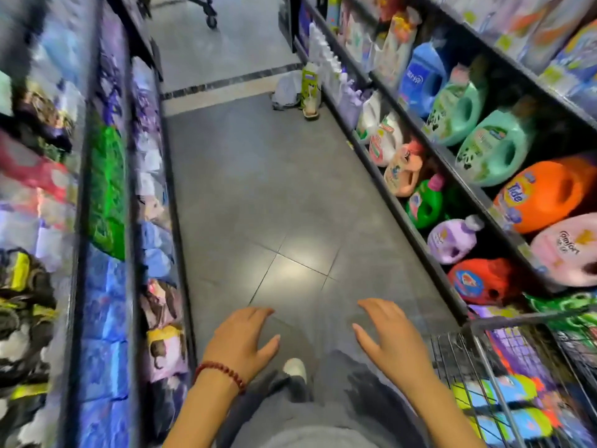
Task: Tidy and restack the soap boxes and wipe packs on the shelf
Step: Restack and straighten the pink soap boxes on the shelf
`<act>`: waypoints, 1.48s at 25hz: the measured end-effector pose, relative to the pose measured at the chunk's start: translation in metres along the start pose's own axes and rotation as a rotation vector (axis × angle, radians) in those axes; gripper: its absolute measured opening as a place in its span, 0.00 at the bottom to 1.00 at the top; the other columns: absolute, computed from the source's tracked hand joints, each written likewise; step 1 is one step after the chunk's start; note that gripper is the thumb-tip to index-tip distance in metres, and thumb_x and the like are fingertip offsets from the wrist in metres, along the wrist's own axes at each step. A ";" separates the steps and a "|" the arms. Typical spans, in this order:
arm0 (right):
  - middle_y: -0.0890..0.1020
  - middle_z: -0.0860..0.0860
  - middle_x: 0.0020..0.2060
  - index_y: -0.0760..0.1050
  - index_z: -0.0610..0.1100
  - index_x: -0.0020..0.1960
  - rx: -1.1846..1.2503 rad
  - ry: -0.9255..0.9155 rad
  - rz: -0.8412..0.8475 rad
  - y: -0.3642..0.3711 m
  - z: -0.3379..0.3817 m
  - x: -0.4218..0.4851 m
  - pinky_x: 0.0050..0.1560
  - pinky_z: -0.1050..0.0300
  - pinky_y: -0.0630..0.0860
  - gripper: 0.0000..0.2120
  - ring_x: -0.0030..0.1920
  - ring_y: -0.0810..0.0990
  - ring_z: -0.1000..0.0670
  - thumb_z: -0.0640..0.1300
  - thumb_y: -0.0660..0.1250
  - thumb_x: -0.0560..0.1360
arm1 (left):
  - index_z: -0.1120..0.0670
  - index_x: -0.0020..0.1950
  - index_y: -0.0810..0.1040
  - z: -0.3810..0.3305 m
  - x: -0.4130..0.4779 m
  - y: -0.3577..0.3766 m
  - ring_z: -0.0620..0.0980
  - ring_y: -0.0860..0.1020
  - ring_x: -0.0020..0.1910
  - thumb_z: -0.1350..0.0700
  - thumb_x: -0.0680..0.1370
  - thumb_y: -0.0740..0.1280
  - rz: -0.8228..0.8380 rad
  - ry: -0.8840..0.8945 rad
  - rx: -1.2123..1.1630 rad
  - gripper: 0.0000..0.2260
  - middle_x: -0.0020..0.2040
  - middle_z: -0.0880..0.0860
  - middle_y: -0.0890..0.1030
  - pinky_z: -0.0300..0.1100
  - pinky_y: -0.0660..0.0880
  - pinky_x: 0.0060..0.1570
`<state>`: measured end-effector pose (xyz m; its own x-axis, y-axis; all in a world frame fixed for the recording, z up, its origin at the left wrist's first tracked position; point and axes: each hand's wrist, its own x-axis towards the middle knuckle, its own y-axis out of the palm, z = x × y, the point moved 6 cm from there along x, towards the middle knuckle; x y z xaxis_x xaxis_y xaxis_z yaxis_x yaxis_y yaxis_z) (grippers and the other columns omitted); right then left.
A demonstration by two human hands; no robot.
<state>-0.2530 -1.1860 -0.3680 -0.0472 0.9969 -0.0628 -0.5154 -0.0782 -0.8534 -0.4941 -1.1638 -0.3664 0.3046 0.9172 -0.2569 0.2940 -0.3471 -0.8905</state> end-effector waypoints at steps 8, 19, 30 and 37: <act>0.78 0.47 0.58 0.75 0.42 0.61 0.020 0.189 0.003 -0.018 -0.069 0.155 0.56 0.53 0.71 0.17 0.60 0.74 0.44 0.47 0.68 0.74 | 0.47 0.71 0.66 -0.021 0.210 -0.046 0.46 0.69 0.66 0.42 0.78 0.59 0.007 0.082 0.022 0.23 0.67 0.46 0.71 0.40 0.67 0.63; 0.77 0.49 0.59 0.74 0.43 0.63 0.065 0.102 -0.010 -0.080 -0.095 0.431 0.59 0.56 0.70 0.17 0.60 0.73 0.48 0.46 0.66 0.76 | 0.44 0.69 0.67 0.006 0.439 -0.115 0.45 0.71 0.64 0.39 0.77 0.60 0.028 -0.028 -0.016 0.22 0.66 0.45 0.73 0.37 0.68 0.60; 0.72 0.53 0.64 0.70 0.47 0.68 0.044 0.327 -0.039 -0.101 -0.124 0.655 0.63 0.60 0.65 0.20 0.65 0.69 0.51 0.50 0.62 0.77 | 0.46 0.71 0.66 0.009 0.730 -0.229 0.45 0.70 0.65 0.41 0.78 0.59 0.038 0.228 0.069 0.22 0.66 0.44 0.72 0.36 0.67 0.59; 0.82 0.45 0.49 0.81 0.38 0.51 0.051 0.518 -0.324 -0.163 -0.178 0.740 0.49 0.50 0.77 0.15 0.49 0.81 0.43 0.37 0.76 0.65 | 0.46 0.71 0.65 -0.078 0.895 -0.267 0.47 0.70 0.65 0.42 0.78 0.58 0.088 0.484 0.175 0.22 0.67 0.45 0.71 0.38 0.68 0.60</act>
<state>-0.0522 -0.4340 -0.3674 0.5346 0.8431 -0.0583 -0.4746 0.2424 -0.8461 -0.2296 -0.2658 -0.3297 0.7174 0.6763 -0.1673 0.1053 -0.3427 -0.9335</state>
